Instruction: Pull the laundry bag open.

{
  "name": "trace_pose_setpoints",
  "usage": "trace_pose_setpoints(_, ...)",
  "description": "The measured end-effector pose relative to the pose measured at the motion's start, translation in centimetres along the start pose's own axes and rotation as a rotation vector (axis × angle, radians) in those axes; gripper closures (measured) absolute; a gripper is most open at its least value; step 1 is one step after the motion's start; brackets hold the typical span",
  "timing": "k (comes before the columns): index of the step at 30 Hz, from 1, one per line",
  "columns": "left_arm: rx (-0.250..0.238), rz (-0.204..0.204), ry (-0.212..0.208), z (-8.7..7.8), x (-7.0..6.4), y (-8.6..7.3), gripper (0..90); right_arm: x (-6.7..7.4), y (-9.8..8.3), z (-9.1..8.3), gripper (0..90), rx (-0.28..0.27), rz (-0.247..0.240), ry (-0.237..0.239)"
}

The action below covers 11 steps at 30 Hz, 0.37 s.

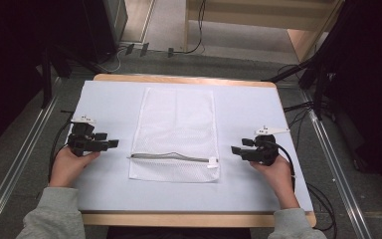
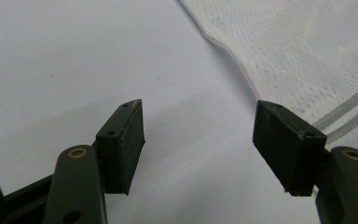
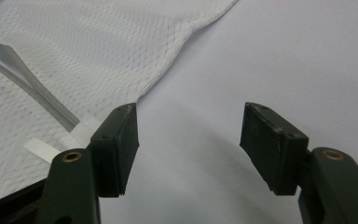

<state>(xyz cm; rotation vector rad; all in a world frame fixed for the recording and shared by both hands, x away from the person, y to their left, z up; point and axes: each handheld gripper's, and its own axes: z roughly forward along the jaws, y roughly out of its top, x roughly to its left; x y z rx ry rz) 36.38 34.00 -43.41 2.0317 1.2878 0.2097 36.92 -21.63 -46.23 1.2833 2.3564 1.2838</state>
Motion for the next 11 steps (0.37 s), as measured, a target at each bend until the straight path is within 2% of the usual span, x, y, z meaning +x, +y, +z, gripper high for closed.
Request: trace_pose_setpoints(11,0.011,0.016,0.014,0.33,-0.03,-0.04,30.8,-0.05,-0.10,0.21,37.1,0.018,0.000,-0.003)
